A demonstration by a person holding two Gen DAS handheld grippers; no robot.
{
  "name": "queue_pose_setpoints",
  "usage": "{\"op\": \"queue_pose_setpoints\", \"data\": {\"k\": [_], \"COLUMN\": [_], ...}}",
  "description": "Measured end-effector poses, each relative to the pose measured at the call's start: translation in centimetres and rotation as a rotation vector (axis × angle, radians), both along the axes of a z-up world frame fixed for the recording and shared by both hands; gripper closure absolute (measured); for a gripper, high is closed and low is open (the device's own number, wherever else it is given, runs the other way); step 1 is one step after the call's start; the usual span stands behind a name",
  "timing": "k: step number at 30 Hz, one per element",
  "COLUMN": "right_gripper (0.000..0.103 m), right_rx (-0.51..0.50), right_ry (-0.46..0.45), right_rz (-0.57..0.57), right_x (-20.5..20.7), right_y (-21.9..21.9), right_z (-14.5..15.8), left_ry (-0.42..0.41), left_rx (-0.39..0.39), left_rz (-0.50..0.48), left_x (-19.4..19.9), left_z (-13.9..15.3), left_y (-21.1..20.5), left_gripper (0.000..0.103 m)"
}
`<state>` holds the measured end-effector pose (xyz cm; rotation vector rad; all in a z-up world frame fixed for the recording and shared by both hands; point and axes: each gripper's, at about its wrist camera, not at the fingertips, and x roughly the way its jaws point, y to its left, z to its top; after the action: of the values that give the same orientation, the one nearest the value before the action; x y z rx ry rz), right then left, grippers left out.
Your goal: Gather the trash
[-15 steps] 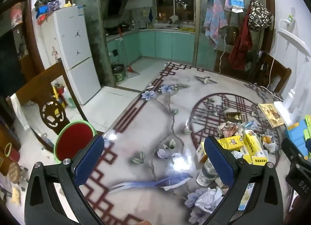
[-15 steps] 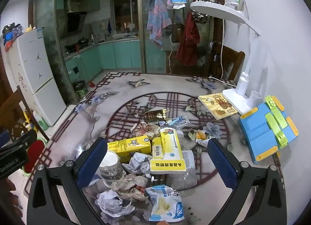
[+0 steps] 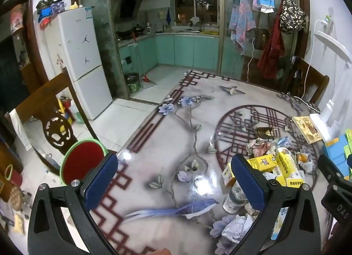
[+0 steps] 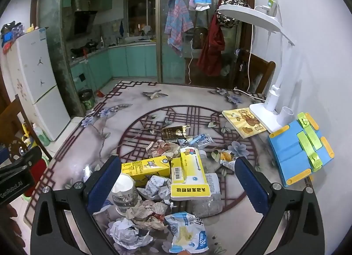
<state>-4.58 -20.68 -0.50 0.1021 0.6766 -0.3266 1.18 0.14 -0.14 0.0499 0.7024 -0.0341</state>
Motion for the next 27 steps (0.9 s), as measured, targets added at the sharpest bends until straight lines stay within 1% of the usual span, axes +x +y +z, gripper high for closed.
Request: {"op": "queue_pose_setpoints", "data": {"k": [8, 27], "right_gripper": [0.0, 0.0], "right_rx": [0.0, -0.004], "right_ry": [-0.005, -0.003], "right_rz": [-0.013, -0.017], "right_x": [-0.12, -0.25], "right_y": [-0.14, -0.13], "right_z": [0.26, 0.32], "left_ry": [0.002, 0.002], "left_rx": [0.017, 0.021], "left_rz": [0.008, 0.012], "left_x": [0.18, -0.31], "left_z": [-0.41, -0.57], "left_y": [-0.07, 0.49], "left_gripper": [0.0, 0.0]}}
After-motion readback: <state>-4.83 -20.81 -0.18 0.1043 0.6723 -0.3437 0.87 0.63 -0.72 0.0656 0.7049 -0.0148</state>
